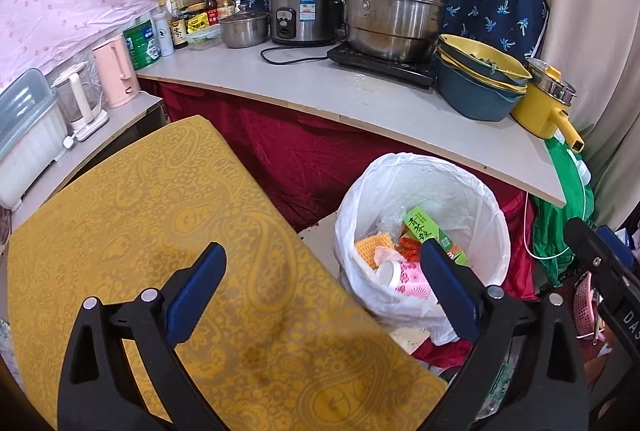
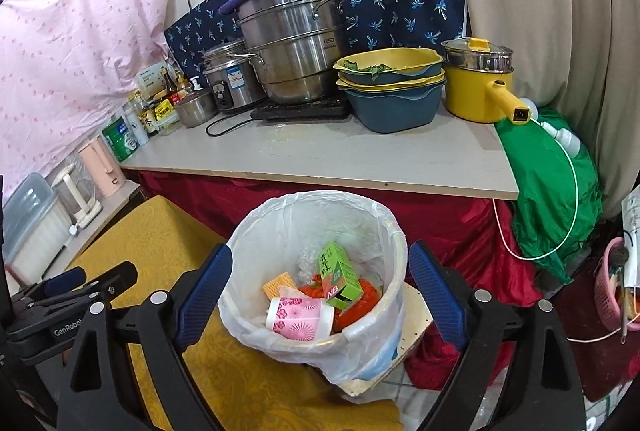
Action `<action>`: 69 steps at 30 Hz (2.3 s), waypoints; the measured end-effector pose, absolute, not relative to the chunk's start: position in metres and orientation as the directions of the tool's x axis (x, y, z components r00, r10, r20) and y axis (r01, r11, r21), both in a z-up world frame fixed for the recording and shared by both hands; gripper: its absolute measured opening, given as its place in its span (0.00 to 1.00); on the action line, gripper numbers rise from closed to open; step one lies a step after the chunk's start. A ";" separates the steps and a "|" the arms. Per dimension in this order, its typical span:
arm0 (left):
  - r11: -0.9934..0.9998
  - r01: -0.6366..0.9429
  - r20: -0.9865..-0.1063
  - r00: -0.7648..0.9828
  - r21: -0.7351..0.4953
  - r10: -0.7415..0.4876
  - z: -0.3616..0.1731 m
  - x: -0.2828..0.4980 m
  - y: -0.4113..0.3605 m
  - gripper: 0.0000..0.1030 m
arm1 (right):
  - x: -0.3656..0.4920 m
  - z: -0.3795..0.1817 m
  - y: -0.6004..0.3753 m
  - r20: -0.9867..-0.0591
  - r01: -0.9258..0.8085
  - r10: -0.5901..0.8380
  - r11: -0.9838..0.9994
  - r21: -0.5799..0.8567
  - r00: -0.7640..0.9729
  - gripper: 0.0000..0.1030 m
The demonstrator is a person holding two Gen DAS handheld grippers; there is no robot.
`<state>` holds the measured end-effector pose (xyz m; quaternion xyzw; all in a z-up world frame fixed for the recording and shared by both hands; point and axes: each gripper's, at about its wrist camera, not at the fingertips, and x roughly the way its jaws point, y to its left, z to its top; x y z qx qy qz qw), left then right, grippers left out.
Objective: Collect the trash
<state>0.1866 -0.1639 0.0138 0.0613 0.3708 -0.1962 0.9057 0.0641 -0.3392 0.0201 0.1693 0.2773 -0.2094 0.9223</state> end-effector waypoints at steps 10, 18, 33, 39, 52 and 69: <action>0.917 0.400 -0.692 0.662 0.002 -0.287 0.014 0.165 -0.150 0.90 | 0.056 0.024 -0.317 -0.593 0.453 -0.310 0.885 0.105 0.743 0.94; 0.924 0.383 -0.688 0.672 0.004 -0.275 0.014 0.152 -0.131 0.91 | 0.048 0.023 -0.295 -0.605 0.423 -0.297 0.903 0.074 0.739 0.94; 0.928 0.371 -0.698 0.672 0.026 -0.249 0.004 0.123 -0.099 0.91 | 0.022 0.018 -0.263 -0.620 0.411 -0.302 0.911 0.036 0.724 0.94; 0.924 0.379 -0.690 0.682 0.052 -0.241 0.000 0.111 -0.098 0.91 | 0.015 0.016 -0.253 -0.622 0.400 -0.291 0.916 0.040 0.727 0.94; 0.924 0.380 -0.693 0.677 0.041 -0.247 -0.006 0.104 -0.098 0.91 | 0.012 0.013 -0.247 -0.629 0.395 -0.281 0.918 0.045 0.725 0.94; 0.928 0.372 -0.706 0.664 0.026 -0.246 -0.012 0.106 -0.101 0.91 | 0.011 0.004 -0.251 -0.642 0.402 -0.285 0.915 0.039 0.712 0.94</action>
